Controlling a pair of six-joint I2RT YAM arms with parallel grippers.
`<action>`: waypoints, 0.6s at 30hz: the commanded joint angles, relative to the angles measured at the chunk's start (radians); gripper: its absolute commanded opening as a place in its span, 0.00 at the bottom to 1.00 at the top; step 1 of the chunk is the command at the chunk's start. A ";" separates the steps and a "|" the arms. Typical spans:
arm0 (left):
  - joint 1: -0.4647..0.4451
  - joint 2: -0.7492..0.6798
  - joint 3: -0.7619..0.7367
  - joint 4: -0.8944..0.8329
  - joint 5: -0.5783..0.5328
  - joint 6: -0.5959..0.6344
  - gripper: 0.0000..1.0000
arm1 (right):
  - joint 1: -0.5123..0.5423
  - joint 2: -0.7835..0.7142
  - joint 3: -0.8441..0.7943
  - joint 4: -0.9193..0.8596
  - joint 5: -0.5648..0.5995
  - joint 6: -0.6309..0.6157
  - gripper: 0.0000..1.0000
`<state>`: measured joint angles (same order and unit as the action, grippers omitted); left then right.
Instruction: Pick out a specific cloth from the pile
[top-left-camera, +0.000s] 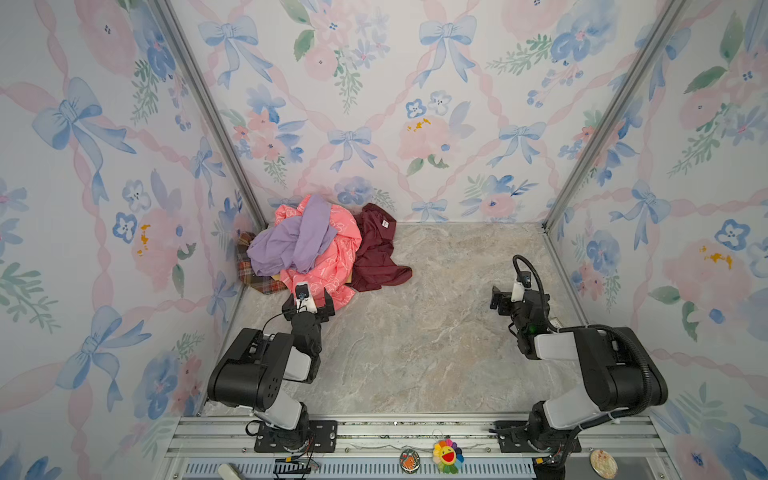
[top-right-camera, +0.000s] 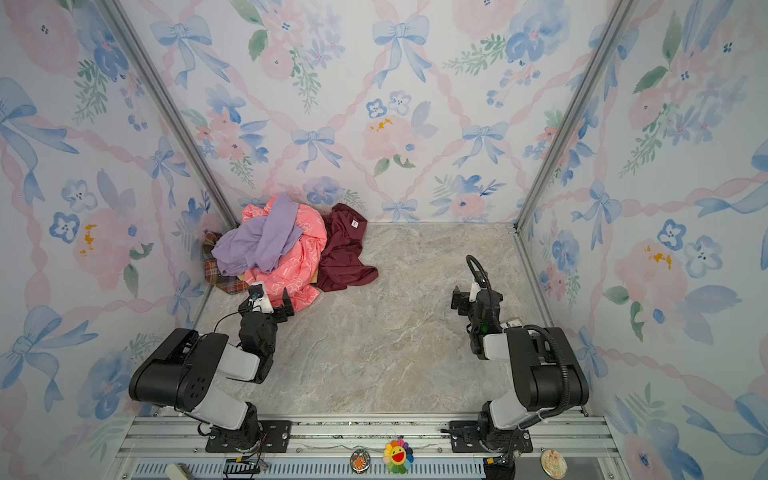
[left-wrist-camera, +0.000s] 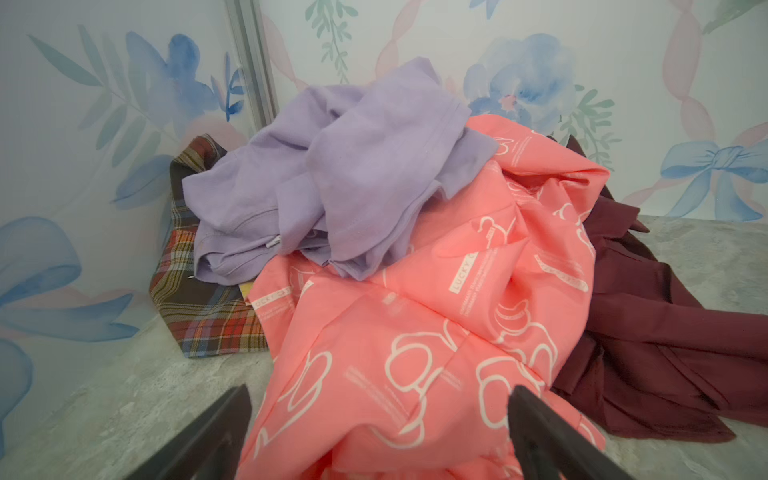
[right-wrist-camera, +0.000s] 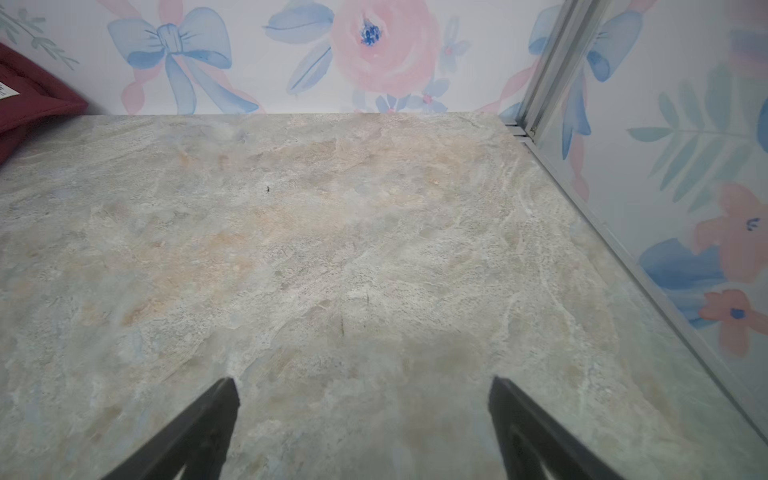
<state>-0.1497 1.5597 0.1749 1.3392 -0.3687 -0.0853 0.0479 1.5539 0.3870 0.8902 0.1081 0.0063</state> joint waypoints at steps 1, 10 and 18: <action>0.005 -0.006 0.006 0.026 0.010 0.016 0.98 | 0.003 -0.007 0.007 0.010 -0.001 -0.010 0.97; 0.005 -0.006 0.006 0.026 0.010 0.016 0.98 | 0.004 -0.007 0.007 0.010 -0.002 -0.010 0.97; 0.022 -0.011 0.012 0.007 0.074 0.018 0.98 | 0.001 -0.008 0.012 0.001 -0.009 -0.008 0.97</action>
<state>-0.1375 1.5597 0.1749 1.3380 -0.3439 -0.0853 0.0475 1.5539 0.3870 0.8902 0.1078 0.0063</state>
